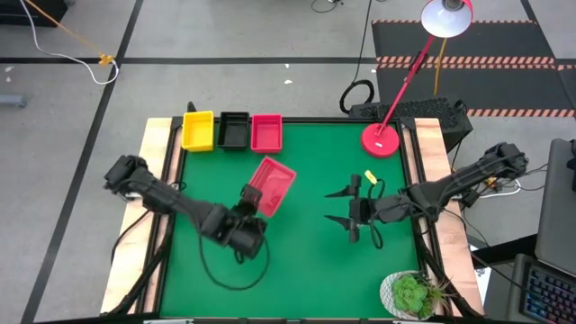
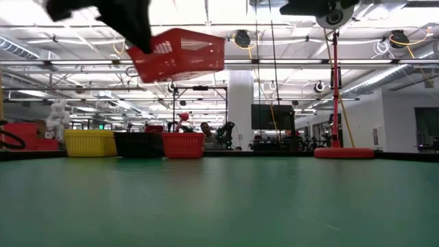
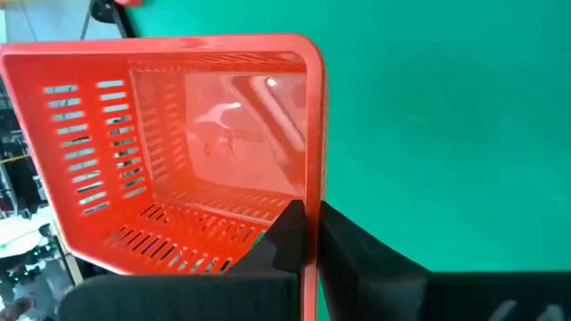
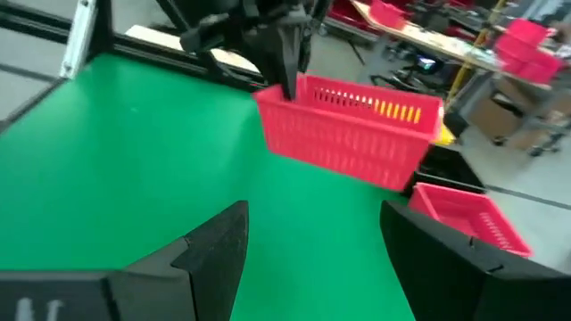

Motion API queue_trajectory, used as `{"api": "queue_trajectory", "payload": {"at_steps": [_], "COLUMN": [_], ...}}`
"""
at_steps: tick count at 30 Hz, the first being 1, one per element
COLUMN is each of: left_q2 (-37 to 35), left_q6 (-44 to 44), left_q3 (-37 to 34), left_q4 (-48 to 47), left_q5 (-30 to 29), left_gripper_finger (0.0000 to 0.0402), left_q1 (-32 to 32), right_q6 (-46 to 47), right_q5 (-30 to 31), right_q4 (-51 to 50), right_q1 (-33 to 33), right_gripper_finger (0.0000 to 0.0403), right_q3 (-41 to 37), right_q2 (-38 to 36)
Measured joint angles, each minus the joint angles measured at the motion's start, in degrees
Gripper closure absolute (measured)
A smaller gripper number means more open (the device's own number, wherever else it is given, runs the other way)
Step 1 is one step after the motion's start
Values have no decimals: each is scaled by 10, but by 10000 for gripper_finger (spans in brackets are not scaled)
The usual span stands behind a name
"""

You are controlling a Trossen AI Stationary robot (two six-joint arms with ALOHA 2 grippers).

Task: Stack baskets by color
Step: Stack the bottom red bin on top of the top red bin

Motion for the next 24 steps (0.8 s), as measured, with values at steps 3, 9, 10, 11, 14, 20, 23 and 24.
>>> {"api": "queue_trajectory", "payload": {"at_steps": [3, 9, 10, 11, 14, 20, 23, 24], "left_q2": [0, 0, 0, 0, 0, 0, 0, 0], "left_q6": [26, 43, 47, 50, 59, 43, 46, 48], "left_q3": [0, 0, 0, 0, 0, 0, 0, 0], "left_q4": [36, 102, 117, 134, 182, 247, 258, 257], "left_q5": [0, 6, 9, 12, 17, 34, 39, 39], "left_gripper_finger": [382, 391, 387, 384, 382, 391, 382, 381], "left_q1": [38, 116, 128, 139, 169, 209, 212, 211], "right_q6": [13, 7, 0, -6, -37, -134, -163, -169], "right_q5": [47, 131, 143, 154, 187, 211, 209, 209], "right_q4": [-5, 6, 4, 1, 0, 4, 3, 2], "right_q1": [10, 18, 18, 18, 14, -9, -25, -30], "right_gripper_finger": [154, 154, 154, 154, 154, 154, 155, 157], "right_q3": [24, 70, 78, 86, 109, 134, 134, 134], "right_q2": [1, 16, 25, 36, 76, 152, 177, 184]}}
